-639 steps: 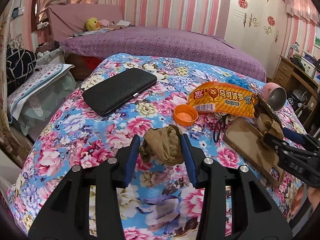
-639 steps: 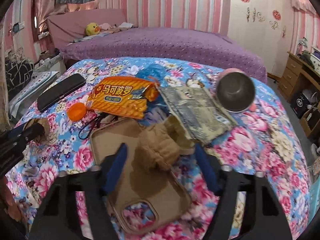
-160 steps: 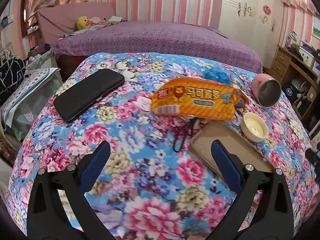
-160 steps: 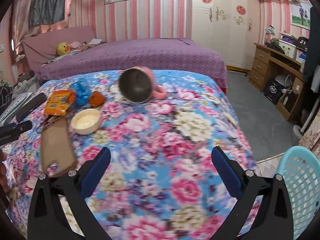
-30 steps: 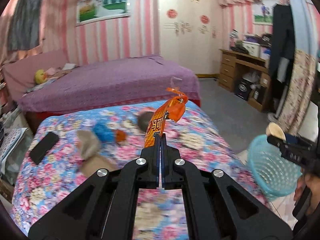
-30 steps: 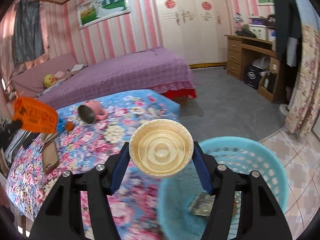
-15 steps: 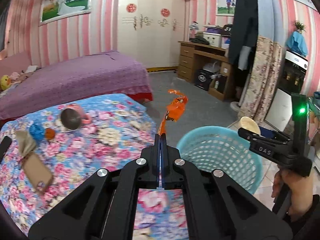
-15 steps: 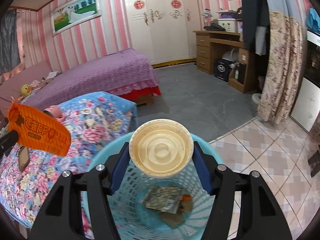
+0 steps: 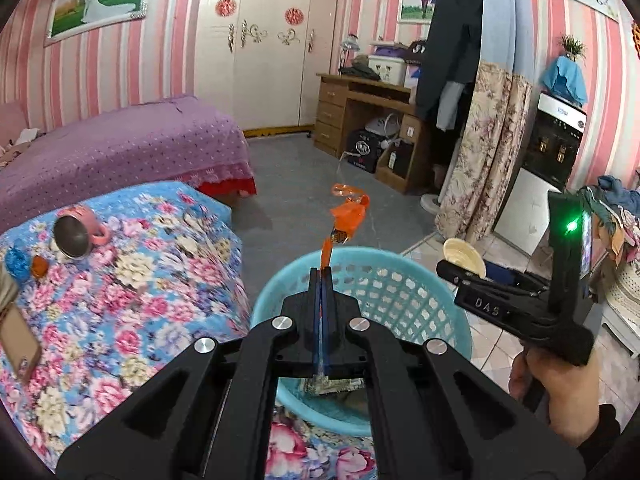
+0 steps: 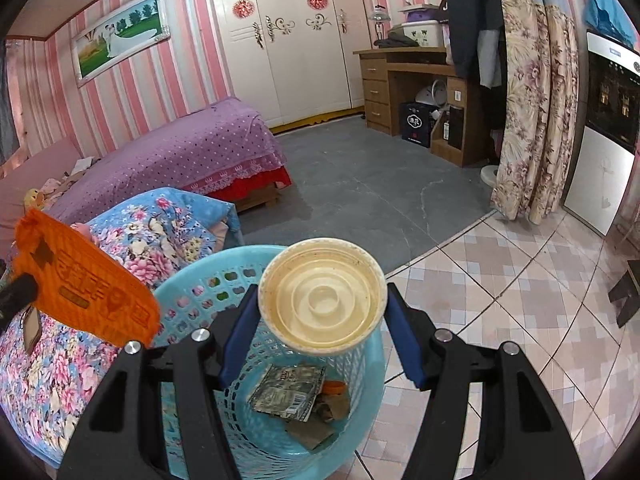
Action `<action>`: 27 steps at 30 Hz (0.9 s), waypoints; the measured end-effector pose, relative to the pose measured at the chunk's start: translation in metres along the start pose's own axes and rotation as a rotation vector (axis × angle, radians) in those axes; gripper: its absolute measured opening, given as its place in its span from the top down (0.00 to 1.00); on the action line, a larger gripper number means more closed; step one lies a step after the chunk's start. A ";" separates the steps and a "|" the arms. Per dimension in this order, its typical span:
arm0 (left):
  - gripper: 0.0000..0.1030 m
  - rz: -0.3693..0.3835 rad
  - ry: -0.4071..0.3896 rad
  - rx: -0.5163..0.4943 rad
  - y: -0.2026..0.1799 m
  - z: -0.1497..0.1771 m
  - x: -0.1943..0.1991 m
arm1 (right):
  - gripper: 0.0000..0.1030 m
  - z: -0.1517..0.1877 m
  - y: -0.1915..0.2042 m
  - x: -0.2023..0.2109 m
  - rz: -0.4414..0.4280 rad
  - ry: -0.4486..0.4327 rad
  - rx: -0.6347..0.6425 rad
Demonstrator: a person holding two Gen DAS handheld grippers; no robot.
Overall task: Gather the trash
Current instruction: 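Carry the cream lid and orange snack bag over the blue basket, then open both tools over the basket, dropping the lid and snack bag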
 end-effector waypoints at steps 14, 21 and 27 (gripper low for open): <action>0.80 -0.035 0.131 0.036 0.020 0.028 -0.084 | 0.41 0.009 0.006 -0.020 0.009 0.029 0.034; 0.28 -0.126 0.128 0.069 0.055 0.032 -0.091 | 0.41 0.008 0.019 -0.023 0.011 0.023 0.060; 0.15 -0.191 0.093 0.092 0.087 0.025 -0.079 | 0.41 0.007 0.025 -0.028 0.013 0.016 0.068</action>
Point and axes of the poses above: each gripper's, at about its wrist camera, not at the fingertips, and x roughly against the way its jaws point, y to its left, z to its underside, the point moved 4 cm from there along -x, roughly the way its jaws point, and after that the axes turned 6 degrees about -z, right-handed, at the moved point
